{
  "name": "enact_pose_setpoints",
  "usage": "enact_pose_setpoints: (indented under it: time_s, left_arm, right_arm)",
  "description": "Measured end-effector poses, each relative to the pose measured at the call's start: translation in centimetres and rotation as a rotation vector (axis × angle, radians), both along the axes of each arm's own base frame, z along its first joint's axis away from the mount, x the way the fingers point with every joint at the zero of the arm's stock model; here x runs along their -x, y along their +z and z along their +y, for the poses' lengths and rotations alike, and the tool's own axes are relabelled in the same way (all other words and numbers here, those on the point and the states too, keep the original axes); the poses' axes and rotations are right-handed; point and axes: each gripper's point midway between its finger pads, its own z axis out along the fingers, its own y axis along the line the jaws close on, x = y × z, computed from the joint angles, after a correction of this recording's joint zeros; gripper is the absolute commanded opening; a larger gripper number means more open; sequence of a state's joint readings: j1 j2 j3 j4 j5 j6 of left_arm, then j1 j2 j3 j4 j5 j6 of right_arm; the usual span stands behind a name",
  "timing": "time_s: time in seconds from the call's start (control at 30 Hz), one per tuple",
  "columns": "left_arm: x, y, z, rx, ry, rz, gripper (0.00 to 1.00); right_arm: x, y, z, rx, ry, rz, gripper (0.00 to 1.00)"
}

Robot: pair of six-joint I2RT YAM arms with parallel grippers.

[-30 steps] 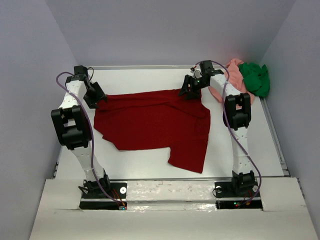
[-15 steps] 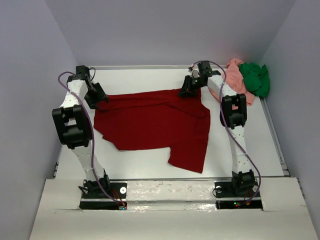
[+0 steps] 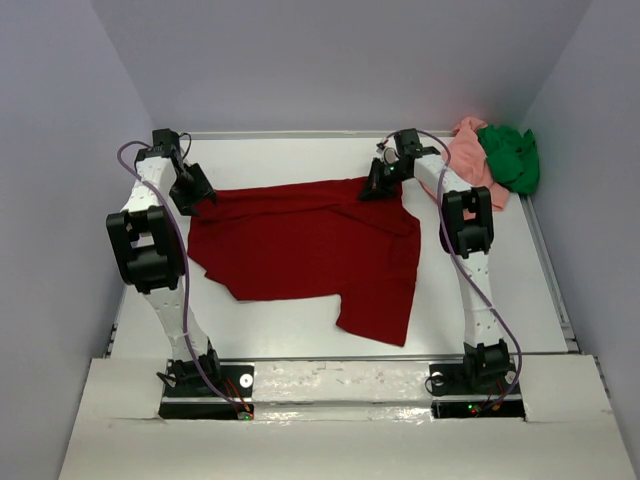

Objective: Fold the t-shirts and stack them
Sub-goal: Fold the flattened tshirt in 1/3 of the way

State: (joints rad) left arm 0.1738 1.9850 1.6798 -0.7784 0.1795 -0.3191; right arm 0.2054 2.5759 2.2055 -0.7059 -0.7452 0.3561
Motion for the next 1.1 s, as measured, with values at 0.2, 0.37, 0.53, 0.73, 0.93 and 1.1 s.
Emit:
enact_pose_setpoints:
  time_s: [0.2, 0.37, 0.53, 0.73, 0.93, 1.1]
  left_arm:
    - [-0.1, -0.2, 0.0, 0.001, -0.001, -0.004, 0.63]
    - [0.0, -0.6, -0.1, 0.006, -0.001, -0.003, 0.63]
    - [-0.2, -0.7, -0.2, 0.009, -0.004, -0.010, 0.63]
    - [-0.4, -0.6, -0.2, 0.008, -0.004, -0.020, 0.63]
    - [-0.4, -0.9, -0.2, 0.013, -0.006, -0.014, 0.63]
    - [-0.5, -1.3, -0.2, 0.015, -0.006, -0.010, 0.63]
  right_arm:
    - [0.6, 0.9, 0.2, -0.012, -0.007, 0.029, 0.00]
    - [2.0, 3.3, 0.9, -0.038, 0.004, 0.053, 0.00]
    - [3.4, 6.1, 2.0, -0.073, 0.030, 0.063, 0.00]
    - [5.6, 6.1, 3.0, -0.062, 0.057, 0.144, 0.00]
    - [7.7, 5.7, 3.6, -0.032, 0.085, 0.215, 0.00]
    - [8.9, 5.1, 3.9, -0.014, 0.099, 0.253, 0.00]
